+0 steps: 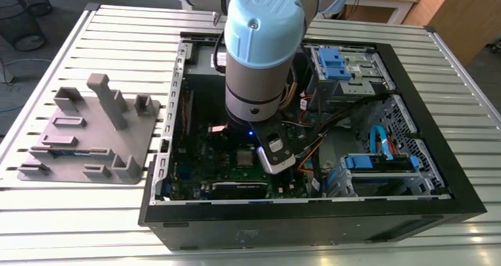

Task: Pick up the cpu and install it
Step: 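Place the cpu into insertion slot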

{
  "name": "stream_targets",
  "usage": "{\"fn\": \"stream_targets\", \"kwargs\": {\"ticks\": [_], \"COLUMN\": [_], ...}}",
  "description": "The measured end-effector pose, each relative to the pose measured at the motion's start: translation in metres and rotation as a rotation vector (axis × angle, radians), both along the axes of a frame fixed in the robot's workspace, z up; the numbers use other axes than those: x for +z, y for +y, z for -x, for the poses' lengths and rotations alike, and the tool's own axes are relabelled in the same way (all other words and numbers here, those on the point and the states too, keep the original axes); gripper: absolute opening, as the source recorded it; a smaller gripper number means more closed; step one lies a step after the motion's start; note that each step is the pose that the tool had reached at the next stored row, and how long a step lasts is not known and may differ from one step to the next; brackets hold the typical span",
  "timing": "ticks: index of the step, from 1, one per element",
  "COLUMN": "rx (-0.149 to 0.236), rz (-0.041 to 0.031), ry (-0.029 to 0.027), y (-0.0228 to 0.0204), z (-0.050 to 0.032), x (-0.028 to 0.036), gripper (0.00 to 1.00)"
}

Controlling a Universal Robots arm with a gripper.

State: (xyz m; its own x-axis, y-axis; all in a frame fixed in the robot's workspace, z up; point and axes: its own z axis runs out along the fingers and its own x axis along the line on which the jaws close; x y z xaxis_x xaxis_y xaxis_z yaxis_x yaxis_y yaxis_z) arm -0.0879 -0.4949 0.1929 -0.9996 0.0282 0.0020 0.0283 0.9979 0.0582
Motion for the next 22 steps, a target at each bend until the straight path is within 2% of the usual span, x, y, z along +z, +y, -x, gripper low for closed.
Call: {"fn": "stream_targets", "kwargs": {"ticks": [5,7,11,22], "rx": [0.000,0.000,0.000,0.000], "rz": [0.0002,0.0005,0.0005,-0.0003], "ry": [0.0000,-0.0002,0.0002,-0.0003], "y": [0.0000,-0.0001,-0.0001,0.0001], "z": [0.0000,-0.0001,0.0000,0.0000], "x": [0.0000,0.0001,0.0002,0.0012], "gripper": [0.53,0.40,0.33,0.33]}}
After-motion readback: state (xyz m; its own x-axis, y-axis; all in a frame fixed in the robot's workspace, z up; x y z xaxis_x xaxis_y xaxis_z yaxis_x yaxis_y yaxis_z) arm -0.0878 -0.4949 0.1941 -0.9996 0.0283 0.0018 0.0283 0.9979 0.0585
